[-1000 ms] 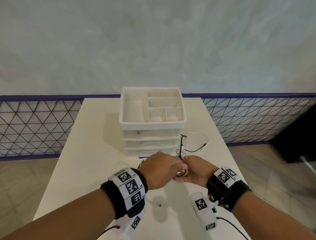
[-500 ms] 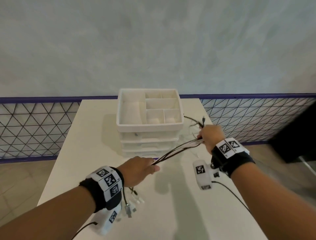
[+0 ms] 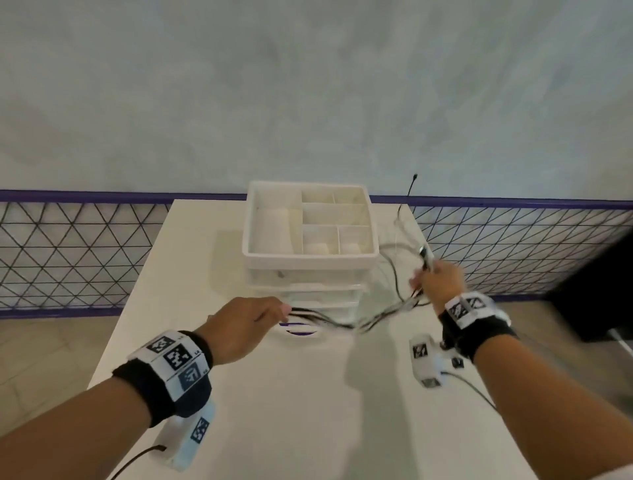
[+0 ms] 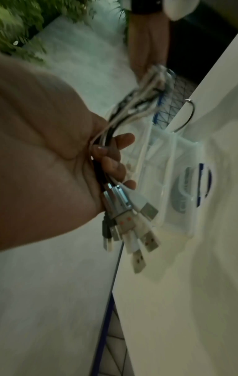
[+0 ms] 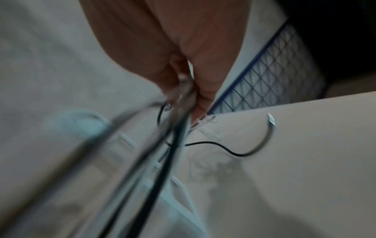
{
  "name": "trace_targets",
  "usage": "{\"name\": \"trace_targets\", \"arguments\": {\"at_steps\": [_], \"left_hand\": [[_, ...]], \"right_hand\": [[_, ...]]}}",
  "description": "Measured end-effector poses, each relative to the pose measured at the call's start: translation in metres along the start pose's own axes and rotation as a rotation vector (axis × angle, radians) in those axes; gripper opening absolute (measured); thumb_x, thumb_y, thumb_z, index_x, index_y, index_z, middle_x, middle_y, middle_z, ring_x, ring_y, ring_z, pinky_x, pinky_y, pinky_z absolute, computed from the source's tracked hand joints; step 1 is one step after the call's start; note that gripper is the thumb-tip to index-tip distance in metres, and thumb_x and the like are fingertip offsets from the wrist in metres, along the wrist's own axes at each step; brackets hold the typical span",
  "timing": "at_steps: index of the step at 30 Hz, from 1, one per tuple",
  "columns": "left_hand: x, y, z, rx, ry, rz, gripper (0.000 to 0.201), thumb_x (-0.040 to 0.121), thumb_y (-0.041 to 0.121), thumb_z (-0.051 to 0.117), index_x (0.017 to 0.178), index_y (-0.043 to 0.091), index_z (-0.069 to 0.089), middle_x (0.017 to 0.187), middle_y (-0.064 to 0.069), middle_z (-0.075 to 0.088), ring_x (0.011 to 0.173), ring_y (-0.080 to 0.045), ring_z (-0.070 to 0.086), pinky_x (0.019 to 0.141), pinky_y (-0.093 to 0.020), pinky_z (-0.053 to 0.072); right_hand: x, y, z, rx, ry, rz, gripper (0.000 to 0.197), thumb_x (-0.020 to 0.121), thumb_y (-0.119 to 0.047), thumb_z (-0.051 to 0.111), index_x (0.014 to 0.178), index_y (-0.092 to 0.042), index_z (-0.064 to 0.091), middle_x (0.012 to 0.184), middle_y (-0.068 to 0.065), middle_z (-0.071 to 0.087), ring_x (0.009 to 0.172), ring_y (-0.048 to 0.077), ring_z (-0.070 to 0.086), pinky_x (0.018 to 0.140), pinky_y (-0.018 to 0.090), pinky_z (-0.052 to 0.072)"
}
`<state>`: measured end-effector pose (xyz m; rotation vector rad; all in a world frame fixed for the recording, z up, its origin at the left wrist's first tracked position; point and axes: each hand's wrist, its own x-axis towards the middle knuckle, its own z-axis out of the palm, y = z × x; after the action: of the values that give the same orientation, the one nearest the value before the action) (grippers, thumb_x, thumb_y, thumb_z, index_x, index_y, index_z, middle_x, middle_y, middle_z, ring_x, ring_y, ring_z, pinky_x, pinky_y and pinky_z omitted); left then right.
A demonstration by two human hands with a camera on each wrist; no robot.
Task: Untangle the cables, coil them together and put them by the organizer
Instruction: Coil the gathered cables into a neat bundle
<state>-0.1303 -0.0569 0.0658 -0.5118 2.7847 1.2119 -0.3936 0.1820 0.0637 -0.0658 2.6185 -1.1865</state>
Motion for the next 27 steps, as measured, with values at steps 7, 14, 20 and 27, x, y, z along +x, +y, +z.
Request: {"name": "trace_targets", "arguments": {"at_steps": [7,14,20,27], "left_hand": [[0.007,0.015,0.038,0.174,-0.049,-0.097,0.036,0.099,0.046,0.042,0.085,0.023,0.065,0.089,-0.003,0.071,0.086,-0.027,0.062,0.084,-0.040,0.051],[0.012,0.069,0.027,0.006,-0.124,0.088,0.022,0.099,0.040,0.050,0.103,0.022,0.062,0.102,0.002,0.070,0.092,-0.016,0.064,0.079,-0.032,0.050],[-0.007,0.042,0.011,-0.332,-0.195,0.007,0.019,0.088,0.031,0.072,0.094,0.015,0.065,0.065,0.010,0.065,0.056,-0.008,0.051,0.054,-0.017,0.040],[-0.035,0.024,0.018,-1.161,-0.168,-0.308,0.050,0.088,0.049,0.057,0.106,0.005,0.073,0.090,-0.018,0.073,0.080,-0.030,0.071,0.067,-0.037,0.057]], "right_hand": [[-0.061,0.024,0.038,-0.230,-0.084,-0.222,0.055,0.080,-0.010,0.064,0.135,-0.012,0.056,0.138,0.010,0.056,0.115,0.026,0.060,0.097,0.031,0.048],[-0.139,-0.021,0.058,-0.052,-0.637,-0.536,0.035,0.074,-0.011,0.067,0.106,-0.024,0.061,0.079,-0.010,0.067,0.064,0.000,0.060,0.057,0.014,0.046],[-0.134,-0.017,0.058,0.302,-0.494,-0.404,0.015,0.082,0.002,0.073,0.077,-0.013,0.073,0.056,-0.005,0.062,0.048,0.007,0.047,0.050,0.020,0.038],[-0.132,-0.012,0.048,0.524,-0.692,-0.368,0.012,0.073,-0.009,0.074,0.085,-0.009,0.076,0.067,0.012,0.055,0.054,0.019,0.037,0.049,0.027,0.031]]}}
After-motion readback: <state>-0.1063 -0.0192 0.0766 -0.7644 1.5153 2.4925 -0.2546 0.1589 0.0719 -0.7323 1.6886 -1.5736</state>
